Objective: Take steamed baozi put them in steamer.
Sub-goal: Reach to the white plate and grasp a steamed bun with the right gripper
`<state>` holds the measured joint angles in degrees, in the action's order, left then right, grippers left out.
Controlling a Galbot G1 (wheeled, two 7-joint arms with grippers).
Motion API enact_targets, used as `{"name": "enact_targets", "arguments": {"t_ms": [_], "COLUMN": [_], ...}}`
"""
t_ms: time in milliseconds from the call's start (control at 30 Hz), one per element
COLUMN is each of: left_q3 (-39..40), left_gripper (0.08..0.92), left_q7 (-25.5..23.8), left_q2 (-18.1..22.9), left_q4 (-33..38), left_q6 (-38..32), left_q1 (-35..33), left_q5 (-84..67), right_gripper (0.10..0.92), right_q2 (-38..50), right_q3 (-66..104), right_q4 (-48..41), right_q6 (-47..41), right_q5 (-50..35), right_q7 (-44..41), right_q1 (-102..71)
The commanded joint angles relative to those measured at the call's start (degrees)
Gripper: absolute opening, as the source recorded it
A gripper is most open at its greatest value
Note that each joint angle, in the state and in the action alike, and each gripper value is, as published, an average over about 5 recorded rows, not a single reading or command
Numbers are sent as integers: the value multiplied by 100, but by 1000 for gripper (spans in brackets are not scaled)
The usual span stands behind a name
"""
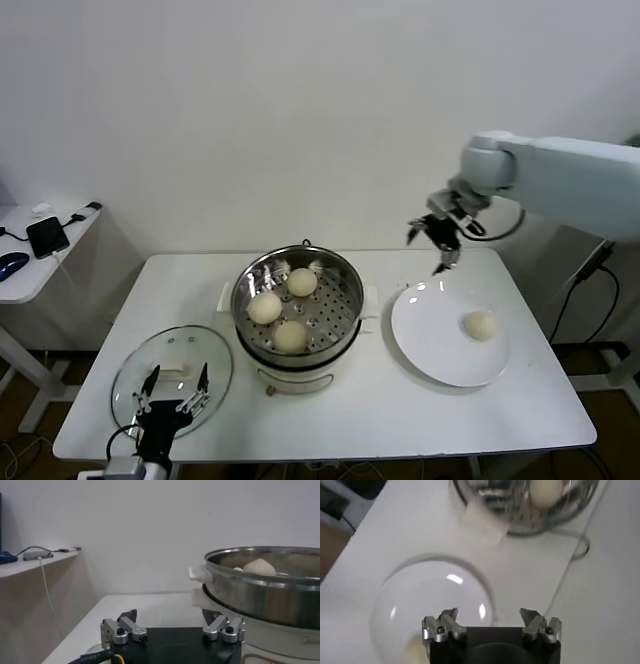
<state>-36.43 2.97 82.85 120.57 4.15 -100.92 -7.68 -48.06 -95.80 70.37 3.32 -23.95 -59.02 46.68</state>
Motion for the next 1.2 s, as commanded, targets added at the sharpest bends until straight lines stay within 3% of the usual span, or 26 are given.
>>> {"name": "enact_targets", "arguments": {"t_ms": [33, 700, 1200], "left_q3": [-38, -24, 17], "left_gripper": [823, 823, 823], "left_q7": [-8, 7, 4], "left_q2": [8, 83, 74], "left_q4": [-79, -239, -231], "left_q6": [34, -30, -28], "left_q1": [-9, -57, -48], "left_q5": [-48, 49, 56], "right_gripper": [823, 823, 823], "right_q2": [1391, 178, -72], "right_q3": [1301, 2739, 2824], "right_q4": [-943, -2517, -2776], "right_q6": [-834, -626, -591], "right_q5": [767, 1358, 1492], "right_q7": [-65, 168, 269], "right_q1": [-2244, -3721, -3790]}}
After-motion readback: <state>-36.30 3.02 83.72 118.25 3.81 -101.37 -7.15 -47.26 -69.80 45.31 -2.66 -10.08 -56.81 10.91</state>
